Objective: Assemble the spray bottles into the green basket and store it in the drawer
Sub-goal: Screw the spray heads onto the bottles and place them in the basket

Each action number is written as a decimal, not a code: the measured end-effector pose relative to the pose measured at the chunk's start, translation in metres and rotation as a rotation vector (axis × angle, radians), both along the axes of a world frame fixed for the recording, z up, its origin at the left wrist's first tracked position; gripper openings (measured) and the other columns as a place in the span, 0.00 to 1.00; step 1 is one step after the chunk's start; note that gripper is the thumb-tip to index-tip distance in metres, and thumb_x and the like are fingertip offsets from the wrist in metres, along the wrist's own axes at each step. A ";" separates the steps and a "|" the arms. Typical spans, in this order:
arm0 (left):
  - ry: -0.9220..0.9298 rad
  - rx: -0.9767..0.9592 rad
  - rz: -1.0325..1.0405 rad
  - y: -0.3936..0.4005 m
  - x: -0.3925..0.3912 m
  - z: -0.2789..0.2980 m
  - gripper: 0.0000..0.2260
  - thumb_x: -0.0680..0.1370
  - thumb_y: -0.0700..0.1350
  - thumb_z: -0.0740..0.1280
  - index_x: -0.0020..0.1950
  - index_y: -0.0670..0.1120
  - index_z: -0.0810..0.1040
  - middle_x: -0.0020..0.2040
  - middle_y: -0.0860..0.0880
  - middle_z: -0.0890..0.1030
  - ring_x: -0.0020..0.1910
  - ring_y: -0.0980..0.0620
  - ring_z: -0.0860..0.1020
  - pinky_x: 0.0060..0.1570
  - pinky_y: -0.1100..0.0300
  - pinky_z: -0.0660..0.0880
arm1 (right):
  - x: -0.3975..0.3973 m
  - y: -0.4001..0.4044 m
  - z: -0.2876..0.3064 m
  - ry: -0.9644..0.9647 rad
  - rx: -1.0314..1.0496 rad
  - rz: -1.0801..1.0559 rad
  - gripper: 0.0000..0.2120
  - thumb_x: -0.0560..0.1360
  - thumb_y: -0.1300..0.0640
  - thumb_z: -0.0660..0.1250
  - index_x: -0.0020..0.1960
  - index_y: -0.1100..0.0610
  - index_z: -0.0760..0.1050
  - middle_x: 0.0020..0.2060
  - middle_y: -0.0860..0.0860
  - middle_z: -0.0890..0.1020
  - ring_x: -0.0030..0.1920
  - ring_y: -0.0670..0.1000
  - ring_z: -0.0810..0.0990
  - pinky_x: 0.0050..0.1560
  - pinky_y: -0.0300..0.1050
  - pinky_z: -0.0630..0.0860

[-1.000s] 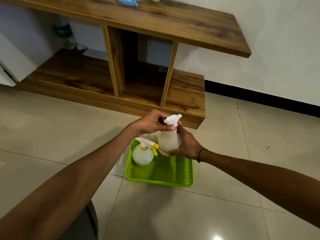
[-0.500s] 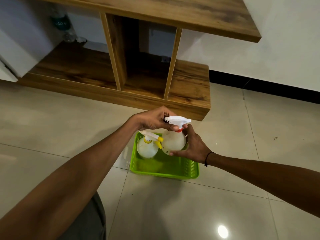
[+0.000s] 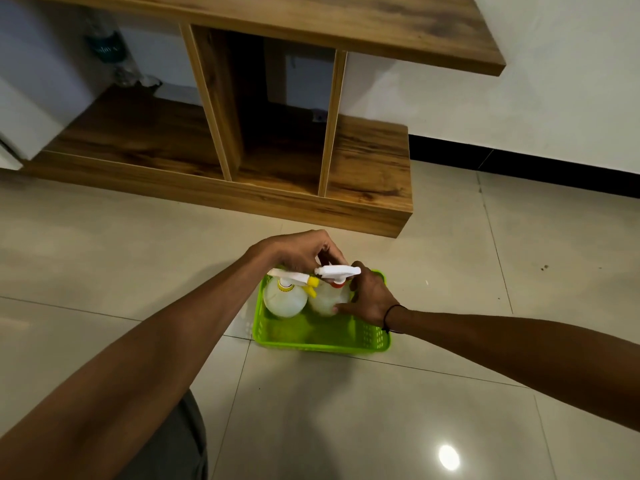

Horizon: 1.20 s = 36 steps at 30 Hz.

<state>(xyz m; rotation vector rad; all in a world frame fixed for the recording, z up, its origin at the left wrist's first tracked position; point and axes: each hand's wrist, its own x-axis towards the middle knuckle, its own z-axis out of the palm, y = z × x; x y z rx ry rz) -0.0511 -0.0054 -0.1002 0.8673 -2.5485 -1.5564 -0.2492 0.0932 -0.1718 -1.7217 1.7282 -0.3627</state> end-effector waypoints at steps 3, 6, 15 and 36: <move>-0.043 -0.001 -0.029 -0.002 0.002 -0.001 0.21 0.75 0.25 0.71 0.66 0.39 0.85 0.55 0.50 0.87 0.47 0.67 0.85 0.47 0.71 0.80 | 0.006 0.002 -0.001 0.005 0.040 -0.019 0.37 0.65 0.52 0.84 0.63 0.61 0.66 0.53 0.60 0.82 0.51 0.62 0.81 0.50 0.60 0.80; -0.076 -0.020 -0.023 -0.004 0.006 0.000 0.24 0.74 0.23 0.69 0.66 0.40 0.85 0.54 0.51 0.87 0.46 0.69 0.84 0.47 0.70 0.80 | 0.010 0.001 0.004 0.029 0.053 -0.020 0.39 0.65 0.51 0.84 0.65 0.61 0.65 0.54 0.61 0.82 0.53 0.64 0.82 0.50 0.61 0.80; -0.001 -0.067 0.224 -0.010 0.015 0.010 0.15 0.79 0.33 0.73 0.65 0.43 0.85 0.58 0.44 0.87 0.59 0.50 0.85 0.61 0.53 0.82 | 0.008 -0.008 0.014 0.071 0.139 0.046 0.41 0.64 0.54 0.85 0.65 0.61 0.62 0.41 0.53 0.76 0.44 0.58 0.78 0.42 0.52 0.77; -0.213 0.013 0.760 0.032 0.028 0.122 0.07 0.79 0.42 0.70 0.52 0.50 0.88 0.44 0.49 0.87 0.52 0.47 0.86 0.58 0.46 0.82 | -0.005 -0.025 0.140 0.104 0.323 -0.123 0.12 0.75 0.70 0.63 0.58 0.64 0.76 0.51 0.68 0.82 0.52 0.68 0.82 0.55 0.59 0.80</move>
